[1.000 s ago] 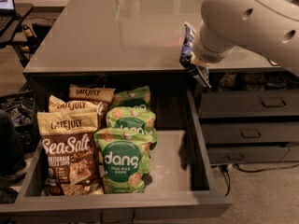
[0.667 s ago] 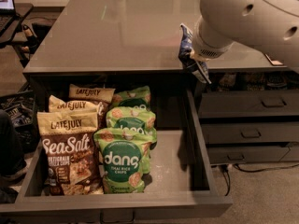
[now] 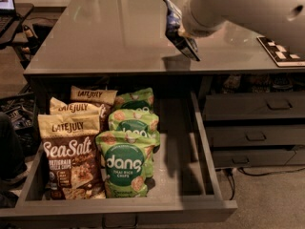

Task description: Pick blue chip bag from top drawer and place on counter

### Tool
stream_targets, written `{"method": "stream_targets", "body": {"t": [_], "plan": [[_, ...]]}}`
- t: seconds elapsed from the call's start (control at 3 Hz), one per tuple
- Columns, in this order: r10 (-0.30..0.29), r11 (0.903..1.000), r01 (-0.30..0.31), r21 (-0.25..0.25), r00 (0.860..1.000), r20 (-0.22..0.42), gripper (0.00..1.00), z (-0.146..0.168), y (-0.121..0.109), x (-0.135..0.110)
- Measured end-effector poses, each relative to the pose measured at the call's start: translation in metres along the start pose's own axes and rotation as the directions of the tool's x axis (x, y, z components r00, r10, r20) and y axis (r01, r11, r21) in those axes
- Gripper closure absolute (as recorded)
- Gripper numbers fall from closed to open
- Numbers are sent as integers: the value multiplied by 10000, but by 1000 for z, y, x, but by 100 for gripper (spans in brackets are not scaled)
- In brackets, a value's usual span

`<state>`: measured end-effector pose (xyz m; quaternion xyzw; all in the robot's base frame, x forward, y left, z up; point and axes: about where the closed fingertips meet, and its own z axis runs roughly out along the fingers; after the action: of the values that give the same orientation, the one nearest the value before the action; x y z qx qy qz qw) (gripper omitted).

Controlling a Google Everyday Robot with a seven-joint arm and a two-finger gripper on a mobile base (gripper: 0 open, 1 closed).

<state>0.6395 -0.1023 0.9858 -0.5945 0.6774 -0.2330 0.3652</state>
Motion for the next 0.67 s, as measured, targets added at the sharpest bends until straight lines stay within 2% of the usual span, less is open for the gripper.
{"method": "stream_targets", "body": {"t": [0.33, 0.67], "plan": [[-409, 9991, 401, 163, 9979, 497, 100, 9, -12, -22], [-708, 9975, 705, 68, 9933, 914, 100, 23, -13, -42]]}}
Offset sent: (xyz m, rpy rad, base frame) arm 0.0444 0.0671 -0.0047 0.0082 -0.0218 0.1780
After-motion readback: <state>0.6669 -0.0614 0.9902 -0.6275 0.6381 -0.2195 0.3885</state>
